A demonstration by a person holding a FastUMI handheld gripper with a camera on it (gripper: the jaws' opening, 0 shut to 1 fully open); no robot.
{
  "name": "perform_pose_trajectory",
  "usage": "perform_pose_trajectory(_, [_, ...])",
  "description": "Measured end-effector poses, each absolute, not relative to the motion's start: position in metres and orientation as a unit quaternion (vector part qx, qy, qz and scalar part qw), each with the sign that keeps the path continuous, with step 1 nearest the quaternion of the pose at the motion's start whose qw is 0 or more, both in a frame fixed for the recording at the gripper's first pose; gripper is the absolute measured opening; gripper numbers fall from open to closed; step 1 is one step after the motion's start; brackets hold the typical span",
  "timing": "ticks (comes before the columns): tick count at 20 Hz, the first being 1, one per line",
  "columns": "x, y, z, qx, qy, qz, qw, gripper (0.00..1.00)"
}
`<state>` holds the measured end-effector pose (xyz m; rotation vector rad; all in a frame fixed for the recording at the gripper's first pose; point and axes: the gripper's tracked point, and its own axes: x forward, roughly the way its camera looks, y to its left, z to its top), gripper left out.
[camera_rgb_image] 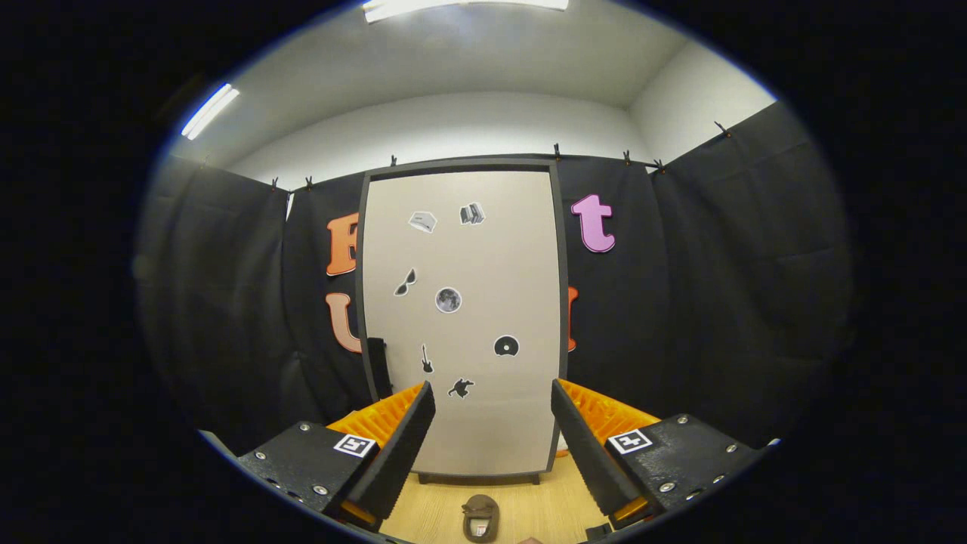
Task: Open the shoe cabinet door, grab the shoes and put them into the shoe cabinet, then close the shoe cabinet door.
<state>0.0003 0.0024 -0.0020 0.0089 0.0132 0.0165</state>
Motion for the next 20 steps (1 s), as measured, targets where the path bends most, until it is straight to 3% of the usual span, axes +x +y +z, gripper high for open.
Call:
perform_pose_trajectory(16, [0.002,0.012,-0.008,0.017,0.014,0.036,0.999,0.96])
perform_pose_trajectory(20, [0.023,0.049,-0.018,0.021,0.019,0.044,0.999,0.96])
